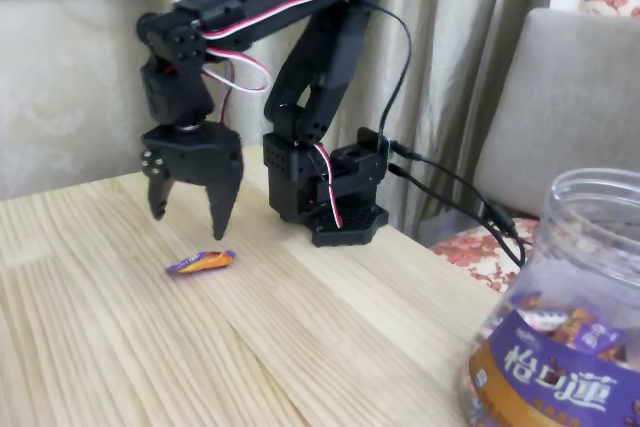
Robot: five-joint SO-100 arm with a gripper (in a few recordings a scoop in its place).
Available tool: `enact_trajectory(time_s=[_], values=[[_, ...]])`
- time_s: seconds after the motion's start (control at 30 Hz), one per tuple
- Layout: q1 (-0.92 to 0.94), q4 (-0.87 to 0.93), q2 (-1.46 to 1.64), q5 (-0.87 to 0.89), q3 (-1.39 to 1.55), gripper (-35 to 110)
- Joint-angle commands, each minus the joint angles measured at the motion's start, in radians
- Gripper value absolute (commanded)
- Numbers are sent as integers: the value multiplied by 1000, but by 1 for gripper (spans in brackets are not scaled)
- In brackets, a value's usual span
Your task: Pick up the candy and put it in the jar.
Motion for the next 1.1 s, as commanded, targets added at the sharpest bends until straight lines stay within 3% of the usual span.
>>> enact_trajectory(time_s=[0.0,0.5,1.07], values=[[-37,26,-20,75,-103,78],[-167,63,-158,258,-175,81],[-173,77,-186,526,-169,66]])
